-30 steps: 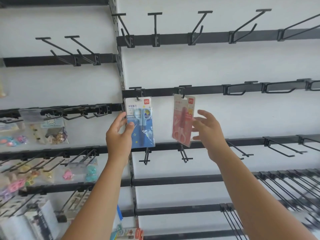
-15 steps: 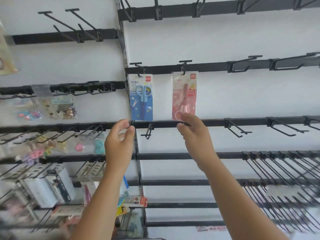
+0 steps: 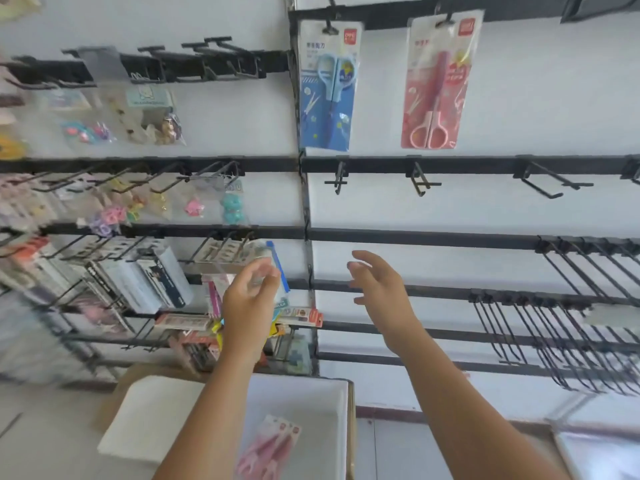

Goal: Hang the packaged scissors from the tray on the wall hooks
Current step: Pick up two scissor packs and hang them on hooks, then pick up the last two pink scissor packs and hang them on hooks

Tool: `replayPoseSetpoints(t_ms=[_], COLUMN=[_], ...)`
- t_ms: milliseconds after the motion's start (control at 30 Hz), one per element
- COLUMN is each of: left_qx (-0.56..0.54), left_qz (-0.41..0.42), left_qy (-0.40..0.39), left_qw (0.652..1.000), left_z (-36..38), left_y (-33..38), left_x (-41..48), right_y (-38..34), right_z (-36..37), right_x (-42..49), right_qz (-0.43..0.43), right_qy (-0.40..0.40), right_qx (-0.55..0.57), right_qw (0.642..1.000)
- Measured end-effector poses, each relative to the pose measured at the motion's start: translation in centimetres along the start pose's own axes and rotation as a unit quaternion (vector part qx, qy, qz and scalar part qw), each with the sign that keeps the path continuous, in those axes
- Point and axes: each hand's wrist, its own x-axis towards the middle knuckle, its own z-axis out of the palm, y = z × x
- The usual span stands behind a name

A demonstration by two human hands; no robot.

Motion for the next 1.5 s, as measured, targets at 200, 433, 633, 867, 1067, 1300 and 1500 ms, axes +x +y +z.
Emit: replayPoseSetpoints(t_ms=[200, 433, 633, 867, 1067, 1300, 1500], left_qx=[-0.007, 0.014, 0.046, 0.068, 0.150, 0.374, 0.488], left_qz=[-0.052, -0.135, -0.242, -0.290, -0.343, -0.328, -0.332], left_qy=[-0.041, -0.104, -0.136, -0.146, -0.153, -0.259, -0.267], left_qw=[0.998, 0.985, 0.960, 0.943, 0.914, 0.828, 0.762], left_z=[-2.3, -5.5, -6.9, -6.0, -5.9, -5.5, -4.4], left_y=[-5.7, -14.3, -22.1, -29.2, -36.5, -43.5, -46.9], left_x=[3.4, 8.1, 7.6, 5.5, 1.3, -2.5, -3.3], right_y=[4.0, 9.2, 15.6, 22.9, 29.3, 35.0, 37.8], right_z=[6.0, 13.6, 17.1, 18.5, 19.0, 19.4, 19.8], right_x=[1.2, 2.4, 1.8, 1.3, -0.8, -3.0, -3.5], right_qz=[0.064, 0.150, 0.230, 0.289, 0.329, 0.378, 0.410], right_qy=[0.000, 0.048, 0.068, 0.053, 0.057, 0.054, 0.059], right_qx=[-0.009, 0.011, -0.001, -0.004, -0.031, -0.058, -0.081], right_qw=[0.998, 0.988, 0.971, 0.956, 0.942, 0.922, 0.907])
